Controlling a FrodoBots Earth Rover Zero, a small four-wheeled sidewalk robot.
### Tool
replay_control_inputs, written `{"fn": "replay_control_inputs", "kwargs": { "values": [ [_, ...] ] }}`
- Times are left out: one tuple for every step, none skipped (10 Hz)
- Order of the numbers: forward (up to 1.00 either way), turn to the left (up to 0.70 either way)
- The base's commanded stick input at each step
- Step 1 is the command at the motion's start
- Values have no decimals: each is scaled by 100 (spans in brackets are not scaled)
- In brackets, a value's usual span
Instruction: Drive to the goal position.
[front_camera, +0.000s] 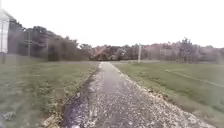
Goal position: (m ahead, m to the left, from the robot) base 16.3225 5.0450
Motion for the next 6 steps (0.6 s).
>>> {"fn": "replay_control_inputs", "kwargs": {
  "values": [
    [6,0],
    [6,0],
    [6,0],
    [6,0],
    [6,0],
    [34,0]
  ]
}}
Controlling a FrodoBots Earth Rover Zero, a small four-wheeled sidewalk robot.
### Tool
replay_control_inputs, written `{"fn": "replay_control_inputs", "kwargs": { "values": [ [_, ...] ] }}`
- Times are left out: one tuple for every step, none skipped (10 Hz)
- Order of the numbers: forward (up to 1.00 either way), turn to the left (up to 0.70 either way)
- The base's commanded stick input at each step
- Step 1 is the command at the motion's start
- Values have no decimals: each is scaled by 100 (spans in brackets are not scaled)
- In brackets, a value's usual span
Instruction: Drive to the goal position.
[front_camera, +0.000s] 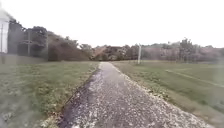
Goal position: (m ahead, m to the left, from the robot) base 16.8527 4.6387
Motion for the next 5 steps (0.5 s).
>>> {"fn": "replay_control_inputs", "kwargs": {
  "values": [
    [76,0],
    [100,0],
    [100,0],
    [100,0],
    [100,0]
  ]
}}
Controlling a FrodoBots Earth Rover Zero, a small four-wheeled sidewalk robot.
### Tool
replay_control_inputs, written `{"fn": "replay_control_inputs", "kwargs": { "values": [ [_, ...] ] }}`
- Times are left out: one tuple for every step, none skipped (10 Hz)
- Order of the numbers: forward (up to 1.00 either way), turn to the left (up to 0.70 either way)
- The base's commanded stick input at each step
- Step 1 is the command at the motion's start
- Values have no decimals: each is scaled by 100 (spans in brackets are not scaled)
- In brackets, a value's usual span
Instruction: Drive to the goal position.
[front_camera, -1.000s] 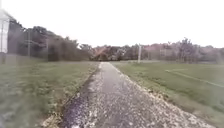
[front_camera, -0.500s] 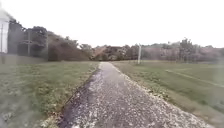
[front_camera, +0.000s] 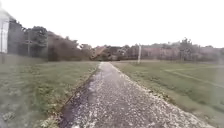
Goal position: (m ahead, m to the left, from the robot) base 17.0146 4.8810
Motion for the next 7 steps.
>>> {"fn": "replay_control_inputs", "kwargs": {
  "values": [
    [100,0],
    [100,0],
    [100,0],
    [100,0],
    [100,0],
    [100,0],
    [100,0]
  ]
}}
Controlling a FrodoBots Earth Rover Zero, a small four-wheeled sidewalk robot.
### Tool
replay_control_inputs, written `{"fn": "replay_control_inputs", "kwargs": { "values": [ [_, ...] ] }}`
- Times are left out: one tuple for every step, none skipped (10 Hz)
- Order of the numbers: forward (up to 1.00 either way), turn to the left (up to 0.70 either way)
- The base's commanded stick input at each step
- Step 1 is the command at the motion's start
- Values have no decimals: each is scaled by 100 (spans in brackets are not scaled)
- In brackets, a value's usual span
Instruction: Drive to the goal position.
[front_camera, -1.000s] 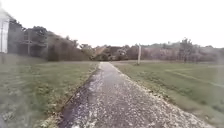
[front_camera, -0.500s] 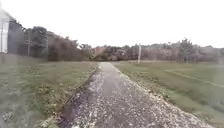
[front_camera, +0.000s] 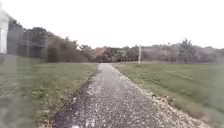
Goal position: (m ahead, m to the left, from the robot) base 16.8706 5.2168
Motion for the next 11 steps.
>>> {"fn": "replay_control_inputs", "kwargs": {
  "values": [
    [100,0],
    [100,0],
    [100,0],
    [100,0],
    [100,0],
    [100,0],
    [100,0],
    [100,0],
    [100,0],
    [100,0],
    [100,0]
  ]
}}
